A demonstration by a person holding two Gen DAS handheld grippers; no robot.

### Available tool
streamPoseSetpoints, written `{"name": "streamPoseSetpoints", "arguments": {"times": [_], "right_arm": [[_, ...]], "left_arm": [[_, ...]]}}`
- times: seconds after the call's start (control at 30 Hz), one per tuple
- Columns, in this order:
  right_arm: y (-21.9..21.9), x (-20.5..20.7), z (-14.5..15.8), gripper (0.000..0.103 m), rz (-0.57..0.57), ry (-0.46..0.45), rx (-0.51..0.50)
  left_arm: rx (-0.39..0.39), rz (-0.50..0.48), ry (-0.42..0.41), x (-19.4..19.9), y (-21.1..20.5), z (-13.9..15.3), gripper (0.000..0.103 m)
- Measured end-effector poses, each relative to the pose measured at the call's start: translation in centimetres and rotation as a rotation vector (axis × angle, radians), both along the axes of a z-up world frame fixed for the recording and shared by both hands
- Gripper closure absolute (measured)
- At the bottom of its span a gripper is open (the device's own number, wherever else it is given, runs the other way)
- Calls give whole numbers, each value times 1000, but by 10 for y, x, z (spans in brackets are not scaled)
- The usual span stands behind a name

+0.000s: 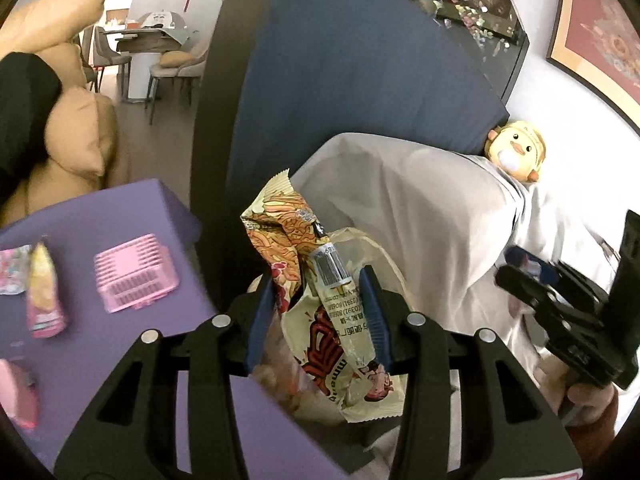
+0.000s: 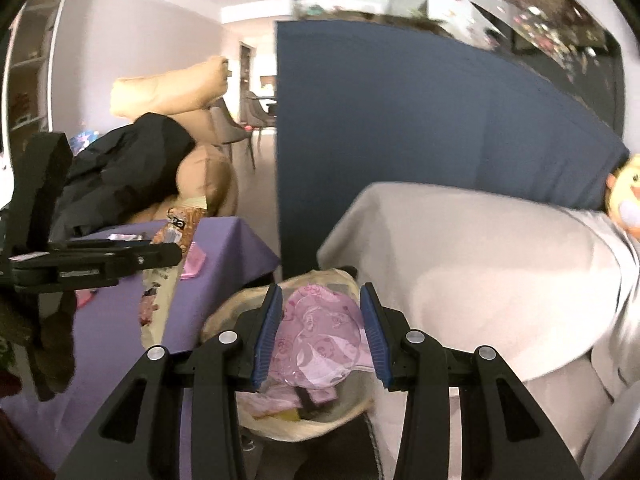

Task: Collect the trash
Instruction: 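Carry both wrappers over the trash bag and open both tools to drop them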

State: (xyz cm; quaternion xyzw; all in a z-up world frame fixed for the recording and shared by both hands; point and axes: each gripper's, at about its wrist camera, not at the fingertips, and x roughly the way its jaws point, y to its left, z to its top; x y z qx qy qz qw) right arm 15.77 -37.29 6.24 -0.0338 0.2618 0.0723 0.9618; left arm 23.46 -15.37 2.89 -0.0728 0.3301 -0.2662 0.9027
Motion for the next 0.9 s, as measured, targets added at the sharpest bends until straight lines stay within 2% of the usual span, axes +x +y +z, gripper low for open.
{"name": "streamPoseSetpoints", "arguments": {"times": [0.17, 0.3, 0.47, 0.5, 0.57, 0.77, 0.9], "right_arm": [[-17, 4, -10, 65, -44, 24, 23], [-27, 5, -14, 65, -68, 32, 30], [-35, 7, -19, 65, -89, 44, 38], [-36, 9, -21, 65, -90, 53, 41], [-37, 10, -23, 65, -92, 60, 50], [-35, 12, -25, 64, -83, 55, 92], [-25, 11, -22, 64, -32, 43, 129]], "left_arm": [[38, -43, -7, 22, -39, -27, 63], [85, -93, 65, 34, -70, -53, 63], [125, -97, 183, 46, -85, -83, 61], [116, -100, 199, 49, -85, -84, 59], [94, -105, 213, 53, -83, -83, 47], [50, -109, 245, 50, -61, -78, 44], [15, -66, 222, 37, -22, -63, 41]]}}
